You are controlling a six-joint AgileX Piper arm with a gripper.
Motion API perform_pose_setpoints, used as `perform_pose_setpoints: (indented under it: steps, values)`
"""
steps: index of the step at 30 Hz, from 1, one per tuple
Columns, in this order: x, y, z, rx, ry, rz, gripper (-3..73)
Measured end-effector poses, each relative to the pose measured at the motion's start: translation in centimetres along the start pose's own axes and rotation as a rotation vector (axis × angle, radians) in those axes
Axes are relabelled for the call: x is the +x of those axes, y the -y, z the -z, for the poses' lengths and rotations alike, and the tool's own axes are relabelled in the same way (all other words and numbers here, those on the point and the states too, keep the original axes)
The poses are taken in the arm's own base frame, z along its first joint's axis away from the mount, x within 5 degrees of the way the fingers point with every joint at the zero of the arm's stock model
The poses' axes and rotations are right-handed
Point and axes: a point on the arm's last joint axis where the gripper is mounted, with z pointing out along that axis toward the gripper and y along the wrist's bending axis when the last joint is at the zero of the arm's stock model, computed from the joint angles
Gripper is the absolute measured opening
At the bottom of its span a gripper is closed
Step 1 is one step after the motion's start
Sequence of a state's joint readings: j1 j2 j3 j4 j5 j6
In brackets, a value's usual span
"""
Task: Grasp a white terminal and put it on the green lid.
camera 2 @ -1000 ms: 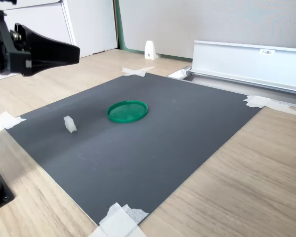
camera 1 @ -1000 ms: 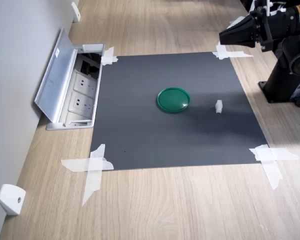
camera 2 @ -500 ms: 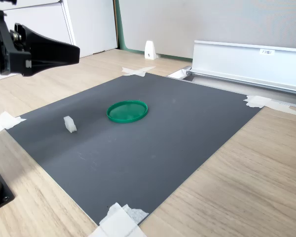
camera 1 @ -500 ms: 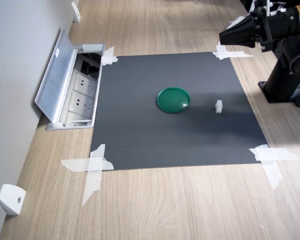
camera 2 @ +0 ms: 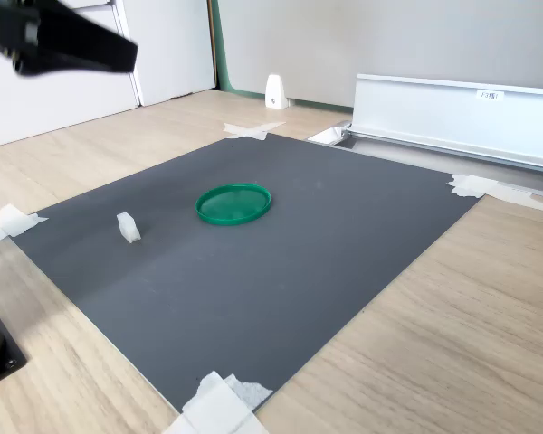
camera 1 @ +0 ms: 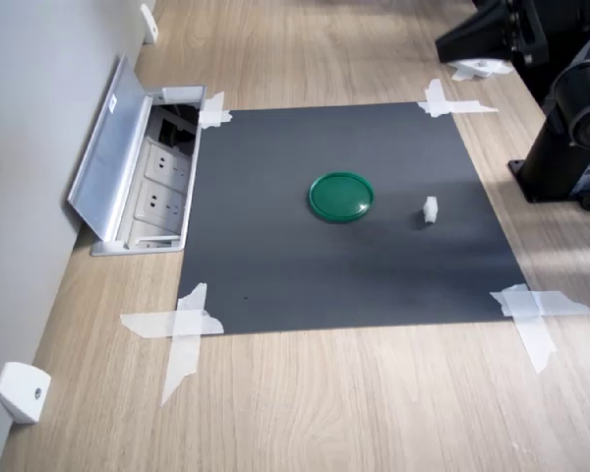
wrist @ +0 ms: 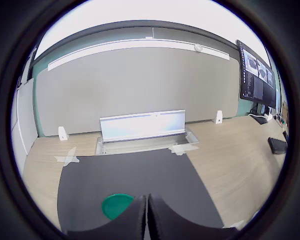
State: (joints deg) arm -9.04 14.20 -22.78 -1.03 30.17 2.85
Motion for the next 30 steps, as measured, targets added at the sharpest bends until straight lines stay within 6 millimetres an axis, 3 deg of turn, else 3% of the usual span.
perform_pose_setpoints:
  steps: [5, 10, 23, 30]
  values:
    - [-3.2, 0.0, -1.0, 0.007, -0.120, 0.147, -0.8]
    - [-4.5, -0.5, -3.2, -0.083, -0.271, 0.444, -0.8]
    - [-3.8, -2.2, -7.2, -0.583, -0.461, 1.123, -0.8]
    - [-3.4, -2.8, -7.4, -0.837, -0.512, 1.281, -0.8]
